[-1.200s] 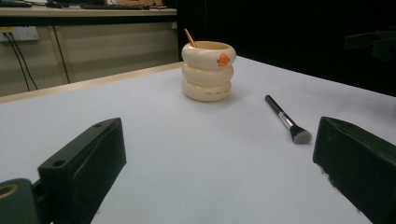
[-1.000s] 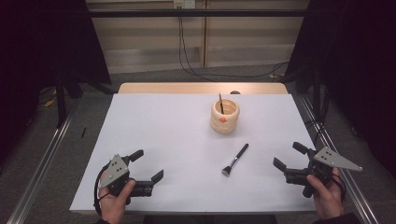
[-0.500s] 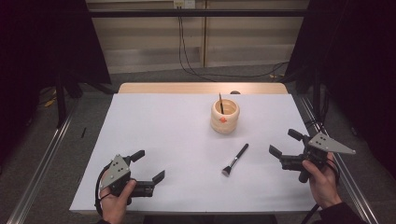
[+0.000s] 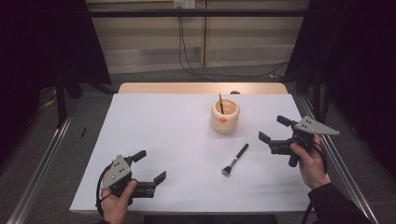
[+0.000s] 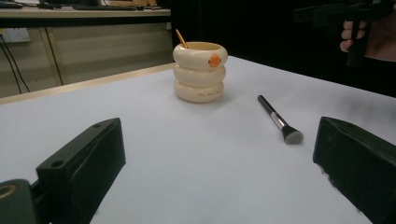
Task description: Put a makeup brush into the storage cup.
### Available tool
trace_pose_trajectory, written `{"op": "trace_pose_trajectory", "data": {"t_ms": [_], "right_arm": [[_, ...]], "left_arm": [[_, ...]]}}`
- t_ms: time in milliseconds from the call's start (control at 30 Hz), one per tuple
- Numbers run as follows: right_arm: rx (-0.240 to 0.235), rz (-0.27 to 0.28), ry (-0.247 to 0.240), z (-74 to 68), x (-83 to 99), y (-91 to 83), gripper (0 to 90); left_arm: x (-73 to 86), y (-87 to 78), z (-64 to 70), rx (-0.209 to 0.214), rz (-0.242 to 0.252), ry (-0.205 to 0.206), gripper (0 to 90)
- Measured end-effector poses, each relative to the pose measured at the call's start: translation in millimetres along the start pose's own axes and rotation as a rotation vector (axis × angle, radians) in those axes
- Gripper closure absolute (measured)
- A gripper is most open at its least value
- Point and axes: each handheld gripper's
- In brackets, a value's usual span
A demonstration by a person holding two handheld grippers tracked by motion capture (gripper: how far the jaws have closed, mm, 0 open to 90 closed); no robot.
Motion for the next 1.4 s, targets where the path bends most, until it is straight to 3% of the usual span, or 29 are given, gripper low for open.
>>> {"op": "trace_pose_trajectory", "data": {"t_ms": [267,600,933,1033,1133,1267,1400], "right_arm": [[-0.040,-0.001,-0.020,-3.1,-19.2,20.0,1.2],[-0.080,-0.026,-0.047,-3.8,-29.6,44.4,5.1],[-0.082,-0.035,-0.046,-8.1,-35.2,54.7,4.5],[-0.074,-0.042,-0.050,-10.2,-33.6,57.2,8.0],[-0.102,-0.072,-0.029,-8.0,-32.8,59.3,11.5],[-0.130,-0.076,-0.016,-4.6,-32.4,58.4,11.0],[-0.105,-0.076,-0.038,-5.1,-34.9,58.1,5.5]], "left_arm": [[0.5,0.5,-1.0,0.000,0.005,-0.011,2.2],[0.7,0.1,-1.8,-0.003,0.001,-0.009,2.2],[0.8,0.2,-2.6,-0.003,-0.002,-0.006,2.2],[0.9,0.0,-3.1,-0.002,-0.003,-0.003,2.2],[0.8,-0.1,-3.1,-0.001,-0.003,-0.002,2.2],[0.9,0.3,-2.9,-0.003,-0.004,-0.004,2.2],[0.9,0.6,-2.8,-0.003,-0.004,-0.005,2.2]]}}
Point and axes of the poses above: each handheld gripper's, and its own axes: y roughly forward along the jaws, x roughly out of its underside, z roughly to its right, and after that the axes turned 4 degrees about y, right-handed
